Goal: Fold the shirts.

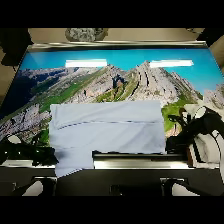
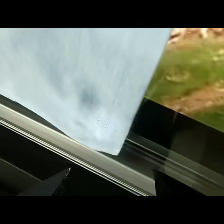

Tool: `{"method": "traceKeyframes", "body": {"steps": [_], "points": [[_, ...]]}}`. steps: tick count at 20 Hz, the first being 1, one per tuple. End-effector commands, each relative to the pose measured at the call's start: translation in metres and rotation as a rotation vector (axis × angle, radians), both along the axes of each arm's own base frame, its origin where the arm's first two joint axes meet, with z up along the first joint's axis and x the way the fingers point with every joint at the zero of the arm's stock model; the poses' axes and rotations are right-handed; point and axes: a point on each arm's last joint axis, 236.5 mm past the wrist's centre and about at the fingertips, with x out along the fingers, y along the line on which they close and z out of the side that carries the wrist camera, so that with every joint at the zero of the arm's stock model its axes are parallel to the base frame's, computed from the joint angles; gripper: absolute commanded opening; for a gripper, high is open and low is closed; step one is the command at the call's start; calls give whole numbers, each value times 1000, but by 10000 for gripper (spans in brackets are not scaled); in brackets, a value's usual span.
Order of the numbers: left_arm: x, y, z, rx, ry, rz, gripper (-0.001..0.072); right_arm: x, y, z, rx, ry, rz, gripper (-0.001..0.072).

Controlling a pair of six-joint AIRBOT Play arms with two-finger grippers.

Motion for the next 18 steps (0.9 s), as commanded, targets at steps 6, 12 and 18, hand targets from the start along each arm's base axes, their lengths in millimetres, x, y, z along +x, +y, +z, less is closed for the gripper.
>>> {"method": "traceKeyframes", "body": {"steps": [6,12,18], "points": [[3,2,0,8,-14,-4,25,-10,40,-29,97,-4,-152,594],[15,8,5,20,-55,-19,25,4,39,-32,74,-77,-187,39],[78,24,59,69,-273,-7,23,54,25,30,63,-306,-93,36]]}}
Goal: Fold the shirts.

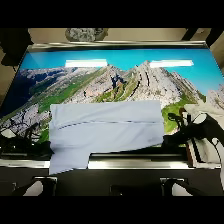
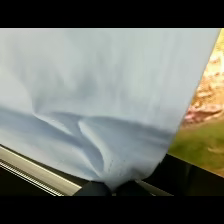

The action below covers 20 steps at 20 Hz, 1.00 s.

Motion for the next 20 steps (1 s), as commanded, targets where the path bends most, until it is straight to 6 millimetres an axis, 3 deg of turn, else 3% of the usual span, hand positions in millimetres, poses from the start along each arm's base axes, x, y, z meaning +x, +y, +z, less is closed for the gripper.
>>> {"method": "traceKeyframes", "body": {"steps": [1,5,6,8,11,14,17,20], "points": [[44,0,47,-5,-185,28,22,33,-7,43,-22,-144,38,36],[112,17,104,38,-421,134,20,108,-18,101,-58,-413,-13,36],[129,21,112,36,-460,160,20,125,-21,107,-60,-457,-27,36],[161,20,118,-32,-481,194,20,150,-14,98,-62,-466,2,37],[199,17,100,-64,-438,162,21,186,14,66,-68,-479,60,38],[227,17,81,-82,-392,161,21,220,16,47,-80,-485,-9,38],[245,13,57,-97,-349,142,22,229,17,27,-63,-438,-71,39],[245,3,29,-118,-276,139,32,222,20,8,-49,-369,-87,43]]}}
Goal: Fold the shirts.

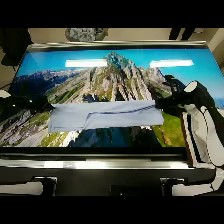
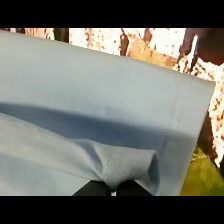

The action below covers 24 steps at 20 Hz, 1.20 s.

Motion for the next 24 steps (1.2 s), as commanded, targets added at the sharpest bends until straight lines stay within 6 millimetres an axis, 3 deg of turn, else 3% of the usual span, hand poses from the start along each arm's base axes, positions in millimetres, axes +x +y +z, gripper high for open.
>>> {"method": "traceKeyframes", "body": {"steps": [1,2,3,5,7,8,9,12,16,17,18,20,21,22,23,24], "points": [[6,-9,-27,-29,67,-9,164,3,3,-17,19,44,-30,146],[4,-8,-25,-34,73,-12,465,2,0,-11,19,38,-20,451],[2,-4,-19,-42,78,-17,559,3,-7,0,9,12,28,641],[-3,2,2,-56,77,-38,548,0,-37,24,13,-3,30,647],[-3,6,28,-36,22,-42,540,-12,-70,23,50,38,-46,649],[-2,5,42,-23,-13,-43,540,-21,-77,17,87,86,-80,670],[-3,1,55,-12,-42,-52,540,-27,-77,9,133,130,-93,673],[-7,-19,86,17,-121,-103,540,-32,-54,-15,237,217,-77,682],[-8,-52,101,28,-171,-173,539,-28,-21,-43,239,283,-79,680],[-7,-61,101,27,-173,-190,540,-28,-12,-47,234,296,-69,660],[-7,-70,100,27,-179,-208,539,-27,-4,-50,227,300,-61,573],[-3,-90,101,31,-205,-240,540,-24,7,-50,219,294,-50,112],[0,-101,101,34,-223,-255,535,-23,11,-44,229,286,-47,41],[2,-112,101,36,-242,-269,418,-21,13,-33,241,260,-36,41],[5,-127,99,39,-266,-282,86,-18,15,-15,237,210,-8,39],[9,-144,96,41,-294,-290,35,-16,15,5,228,161,12,39]]}}
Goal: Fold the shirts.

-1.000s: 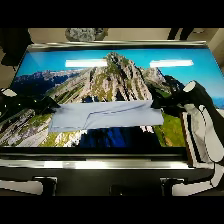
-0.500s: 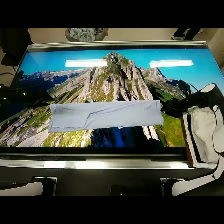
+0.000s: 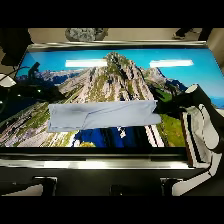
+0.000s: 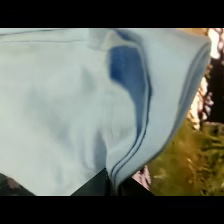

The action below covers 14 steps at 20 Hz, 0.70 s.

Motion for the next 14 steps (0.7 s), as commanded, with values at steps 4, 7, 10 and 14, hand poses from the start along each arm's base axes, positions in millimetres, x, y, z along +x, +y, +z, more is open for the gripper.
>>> {"method": "traceKeyframes", "body": {"steps": [4,7,10,14], "points": [[-6,-140,-38,-127,28,-58,28,-9,15,133,-25,-277,70,39],[-11,-210,-59,-239,65,-53,27,-42,23,195,-40,-364,110,40],[-25,-262,-89,-333,169,-21,27,-72,32,243,-49,-442,114,40],[-56,-332,-117,-448,307,-12,27,-106,41,284,-60,-519,118,41]]}}
